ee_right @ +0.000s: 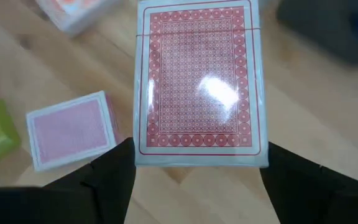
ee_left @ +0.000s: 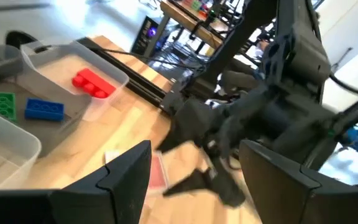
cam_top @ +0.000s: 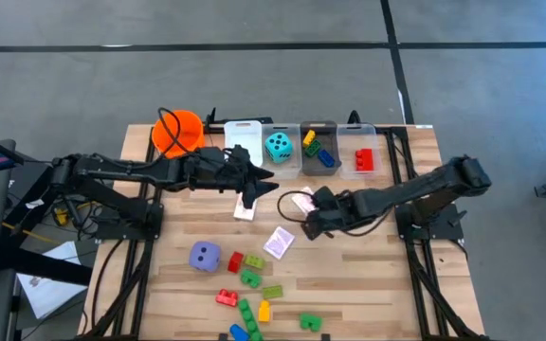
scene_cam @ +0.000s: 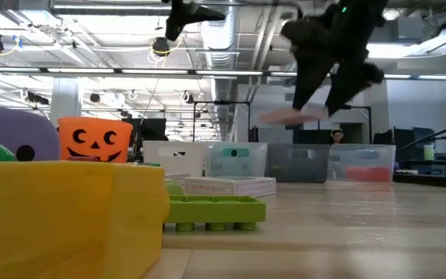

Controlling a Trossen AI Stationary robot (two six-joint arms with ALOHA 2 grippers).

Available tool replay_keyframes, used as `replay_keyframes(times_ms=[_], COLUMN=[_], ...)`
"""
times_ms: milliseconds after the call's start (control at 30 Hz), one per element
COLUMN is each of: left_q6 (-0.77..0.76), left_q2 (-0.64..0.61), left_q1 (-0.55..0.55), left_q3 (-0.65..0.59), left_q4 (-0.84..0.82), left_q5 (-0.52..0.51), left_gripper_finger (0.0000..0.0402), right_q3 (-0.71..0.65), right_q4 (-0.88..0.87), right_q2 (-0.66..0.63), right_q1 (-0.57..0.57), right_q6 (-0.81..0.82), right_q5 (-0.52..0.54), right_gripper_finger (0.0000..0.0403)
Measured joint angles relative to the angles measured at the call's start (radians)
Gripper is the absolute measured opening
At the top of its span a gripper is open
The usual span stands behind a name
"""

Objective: Pick & Place Toys
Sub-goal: Put the red deck of cards into the white bin

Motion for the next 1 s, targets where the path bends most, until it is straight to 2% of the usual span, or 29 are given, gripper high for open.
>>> replay_keyframes(times_ms=[133,367,567,767,1000], left_q6=[-0.093,-0.371,-0.565,-0.639,-0.696], left_q2=[0.000,0.000,0.000,0.000,0.045], left_q1=[0.026,0.050,0.050,0.044,-0.003], left_q3=[0.000,0.000,0.000,0.000,0.002], left_q4=[0.000,-0.001,-0.001,-0.001,0.026], left_q5=[0.051,0.095,0.100,0.101,0.098], left_gripper_finger=[0.0237,0.0237,0.0237,0.0237,0.0237], right_q3=[0.000,0.000,0.000,0.000,0.002], right_q4=[-0.002,-0.013,-0.018,0.045,0.241], right_q2=[-0.070,-0.157,-0.222,-0.291,-0.348], right_q1=[0.029,0.028,0.020,0.022,0.007], right_q6=[-0.146,-0.462,-0.721,-0.877,-0.959], right_q5=[0.051,0.085,0.095,0.104,0.058], right_gripper_finger=[0.0291,0.0291,0.0291,0.0291,0.0291])
